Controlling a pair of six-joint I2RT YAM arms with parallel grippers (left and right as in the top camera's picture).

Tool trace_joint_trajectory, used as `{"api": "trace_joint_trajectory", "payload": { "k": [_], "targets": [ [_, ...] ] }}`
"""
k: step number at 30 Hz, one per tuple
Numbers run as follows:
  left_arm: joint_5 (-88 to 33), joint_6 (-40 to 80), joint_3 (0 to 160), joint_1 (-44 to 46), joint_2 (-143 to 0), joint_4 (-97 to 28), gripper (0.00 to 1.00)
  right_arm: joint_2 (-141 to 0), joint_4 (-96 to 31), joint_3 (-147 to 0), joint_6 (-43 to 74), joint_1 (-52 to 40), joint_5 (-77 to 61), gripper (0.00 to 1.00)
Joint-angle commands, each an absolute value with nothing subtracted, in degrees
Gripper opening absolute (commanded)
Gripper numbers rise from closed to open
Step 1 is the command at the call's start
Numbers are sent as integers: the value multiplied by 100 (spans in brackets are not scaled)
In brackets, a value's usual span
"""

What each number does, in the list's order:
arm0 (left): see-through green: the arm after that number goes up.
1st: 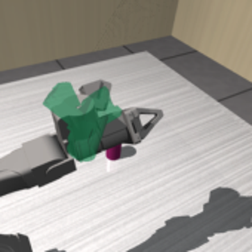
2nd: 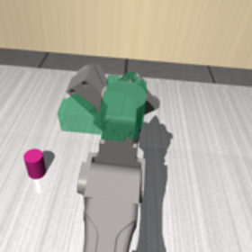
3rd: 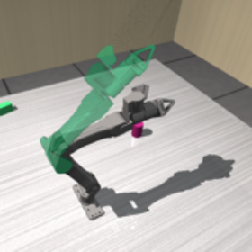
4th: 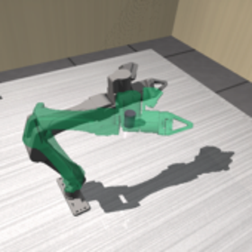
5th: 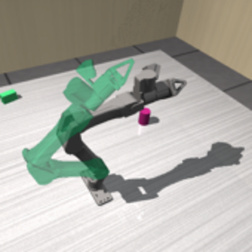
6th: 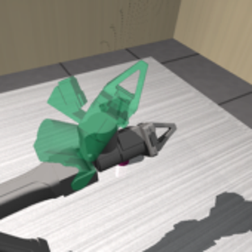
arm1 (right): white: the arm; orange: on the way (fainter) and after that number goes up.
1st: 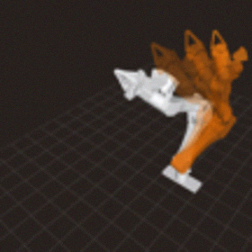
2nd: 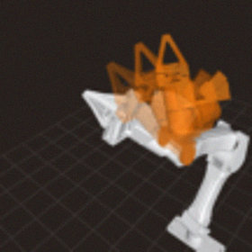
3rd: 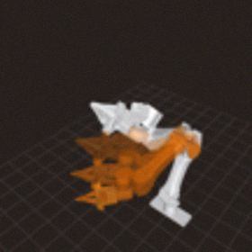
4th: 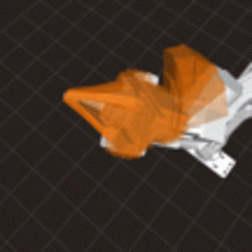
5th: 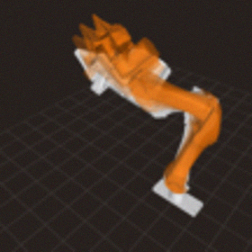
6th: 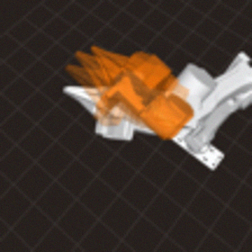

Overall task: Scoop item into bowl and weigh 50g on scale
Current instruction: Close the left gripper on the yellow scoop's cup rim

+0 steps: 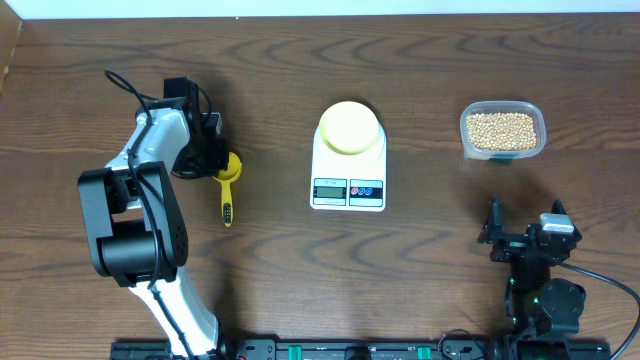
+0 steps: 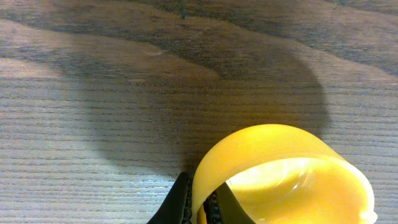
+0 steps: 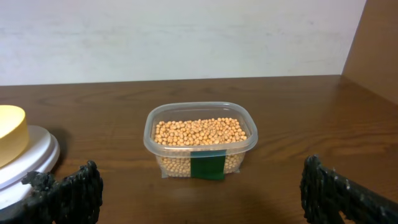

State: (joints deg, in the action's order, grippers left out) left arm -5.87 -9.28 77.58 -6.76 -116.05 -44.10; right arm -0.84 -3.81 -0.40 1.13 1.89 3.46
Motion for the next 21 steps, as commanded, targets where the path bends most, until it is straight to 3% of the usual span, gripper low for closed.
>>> {"api": "trace_joint_trajectory", "payload": {
  "k": [1, 21],
  "targets": [
    [-493, -982, 7708, -711, -11681, -4462, 8, -38, -399, -32, 211, 141, 392, 99],
    [-493, -982, 7708, -711, -11681, -4501, 8, -38, -397, -32, 211, 141, 392, 99]
  ]
}}
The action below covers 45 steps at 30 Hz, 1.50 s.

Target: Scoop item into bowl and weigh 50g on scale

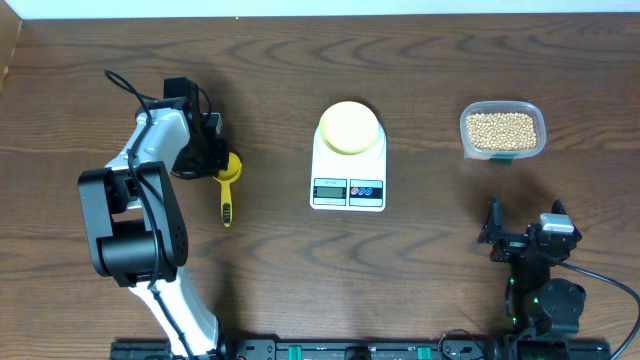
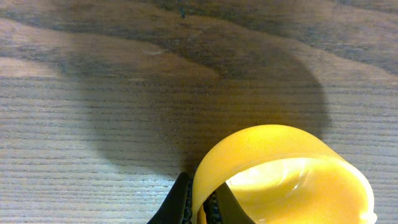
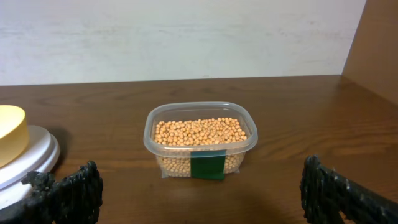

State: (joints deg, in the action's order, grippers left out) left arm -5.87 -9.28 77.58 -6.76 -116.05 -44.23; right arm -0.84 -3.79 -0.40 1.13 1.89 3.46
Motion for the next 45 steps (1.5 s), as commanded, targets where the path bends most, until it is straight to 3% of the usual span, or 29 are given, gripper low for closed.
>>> {"api": "trace_joint_trajectory", "payload": {
  "k": [1, 20, 28, 33, 41, 45],
  "targets": [
    [-493, -982, 7708, -711, -11681, -4539, 8, -38, -397, -32, 211, 141, 392, 99],
    [-602, -388, 7778, -709, -11609, -4604, 8, -38, -397, -32, 209, 141, 392, 99],
    [-600, 349, 7964, -694, -10534, -4705, 7, -38, -397, -32, 209, 141, 392, 99],
    [-600, 1448, 7964, -694, -9675, -4705, 8, -38, -397, -32, 209, 141, 395, 99],
    [-604, 4709, 7964, -694, -8619, -4772, 8, -38, -346, -32, 209, 141, 421, 99],
    [-858, 5627, 7964, -694, -8403, -4788, 8, -38, 10, -32, 239, 141, 392, 99]
  ]
}}
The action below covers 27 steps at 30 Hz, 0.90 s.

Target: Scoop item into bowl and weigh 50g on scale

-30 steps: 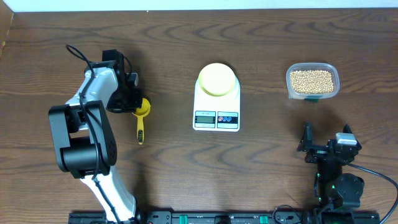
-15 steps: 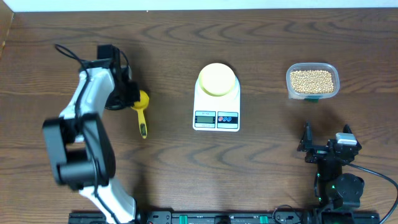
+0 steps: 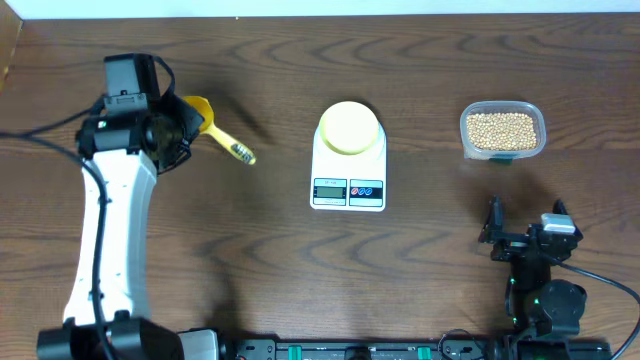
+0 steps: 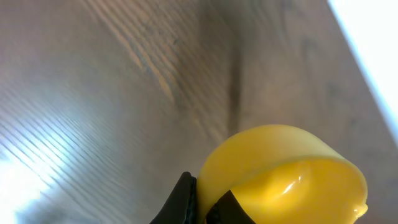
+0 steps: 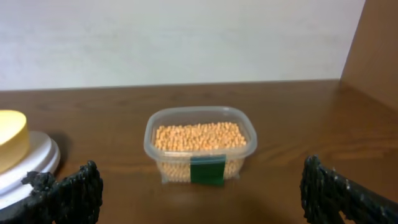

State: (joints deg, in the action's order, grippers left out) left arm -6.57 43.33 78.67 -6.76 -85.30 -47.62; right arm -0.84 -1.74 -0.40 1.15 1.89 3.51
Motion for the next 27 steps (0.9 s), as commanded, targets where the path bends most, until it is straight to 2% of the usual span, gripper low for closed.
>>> {"api": "trace_joint_trajectory", "payload": {
  "k": [1, 7, 16, 21, 27],
  "targets": [
    [-908, 5701, 7964, -690, -8379, -4790, 8, -38, 134, -34, 327, 141, 309, 99],
    [-1028, 5774, 7964, -565, -8381, -4786, 8, -38, 499, -40, 508, 141, 97, 99],
    [-1026, 5774, 7964, -451, -8381, -4729, 7, -222, 202, -821, 1028, 141, -213, 99],
    [-1028, 5778, 7964, -451, -8381, -4705, 8, -998, -580, -1734, 1026, 145, -252, 99],
    [-1028, 6211, 7964, -451, -8381, -4748, 8, -2622, -928, -2926, 1022, 145, -1114, 99]
  ]
}}
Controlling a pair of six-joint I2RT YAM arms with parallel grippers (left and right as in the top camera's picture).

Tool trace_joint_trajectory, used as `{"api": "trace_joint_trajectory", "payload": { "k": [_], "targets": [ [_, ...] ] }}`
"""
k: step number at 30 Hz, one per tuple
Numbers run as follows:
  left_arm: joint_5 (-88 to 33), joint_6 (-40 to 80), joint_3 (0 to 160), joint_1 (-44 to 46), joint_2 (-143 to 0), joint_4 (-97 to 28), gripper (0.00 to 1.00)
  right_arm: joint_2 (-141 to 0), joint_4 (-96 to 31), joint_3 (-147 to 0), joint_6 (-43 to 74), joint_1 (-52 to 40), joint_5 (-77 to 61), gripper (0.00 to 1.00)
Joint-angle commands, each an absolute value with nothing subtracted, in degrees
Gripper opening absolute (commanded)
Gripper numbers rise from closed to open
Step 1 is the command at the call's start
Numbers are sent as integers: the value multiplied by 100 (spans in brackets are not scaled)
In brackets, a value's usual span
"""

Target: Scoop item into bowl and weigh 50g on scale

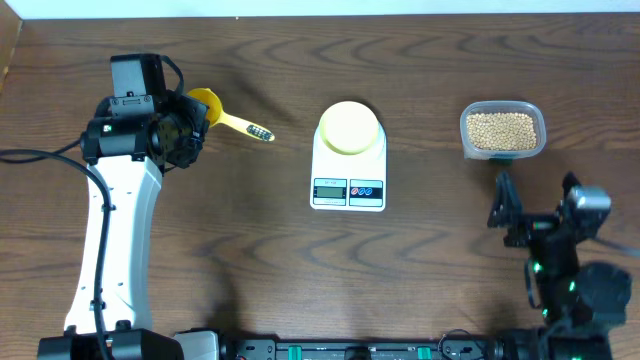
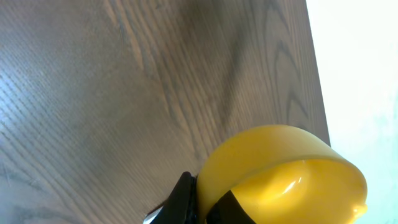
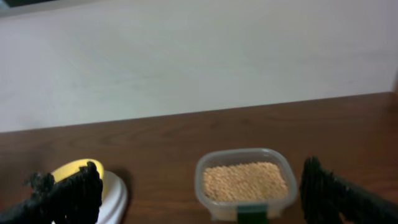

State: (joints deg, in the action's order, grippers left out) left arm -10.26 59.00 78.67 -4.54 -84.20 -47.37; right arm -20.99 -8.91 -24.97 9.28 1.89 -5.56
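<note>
My left gripper (image 1: pixel 192 122) is shut on the rim of a yellow scoop (image 1: pixel 208 104), held above the table at the far left; its handle (image 1: pixel 250 128) points right toward the scale. The left wrist view is filled by the scoop's cup (image 2: pixel 280 177), with a black finger (image 2: pixel 184 198) against its wall. A yellow bowl (image 1: pixel 349 127) sits on the white scale (image 1: pixel 348 185) at centre. A clear tub of soybeans (image 1: pixel 502 130) stands at the far right. My right gripper (image 1: pixel 540 215) is open, just in front of the tub (image 3: pixel 245 182).
The scale's display and buttons (image 1: pixel 347 190) face the near edge. The right wrist view shows the bowl (image 3: pixel 73 169) left of the tub and a pale wall (image 3: pixel 199 56) behind the table's far edge. A wooden side panel (image 1: pixel 8 40) borders the table's far left corner.
My right gripper has lifted and moved toward the bean tub, still open. My left gripper shifted slightly right with the scoop, whose handle now points more toward the scale.
The scoop first lay on the table left of the scale with my left gripper shut on its cup, unchanged at the second moment. Then the scoop was up off the table farther back. Now it is held a little nearer the scale, and my right arm has risen.
</note>
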Motion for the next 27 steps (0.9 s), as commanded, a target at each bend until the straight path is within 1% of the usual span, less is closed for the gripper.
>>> {"api": "trace_joint_trajectory", "payload": {
  "k": [1, 7, 10, 12, 14, 19, 21, 24, 27],
  "targets": [
    [-1028, 6326, 7964, -451, -8381, -4748, 7, -2967, -928, -3151, 1022, 145, -1404, 99],
    [-1031, 7100, 7964, -451, -8381, -4960, 8, -4827, -923, -4294, 1194, 145, -3301, 99],
    [-1033, 7321, 7964, -451, -8383, -5063, 8, -5500, -781, -4587, 1243, 145, -4101, 99],
    [-1044, 7446, 7964, -451, -8383, -5144, 8, -5854, -556, -4609, 1269, 143, -4278, 99],
    [-1105, 7474, 7964, -451, -8383, -5201, 8, -6178, -244, -4609, 1892, 143, -4438, 99],
    [-1118, 7467, 7964, -408, -8383, -5273, 8, -6713, 263, -4609, 4318, 139, -4499, 99],
    [-1118, 7472, 7964, -338, -8383, -5262, 8, -6901, 497, -4609, 4895, 102, -4530, 99],
    [-1118, 7470, 7964, -185, -8383, -5223, 8, -7161, 1002, -4609, 5098, -113, -4829, 99],
    [-1118, 7559, 7964, 34, -8383, -5177, 8, -7334, 1433, -4609, 5098, -567, -4976, 99]
  ]
}}
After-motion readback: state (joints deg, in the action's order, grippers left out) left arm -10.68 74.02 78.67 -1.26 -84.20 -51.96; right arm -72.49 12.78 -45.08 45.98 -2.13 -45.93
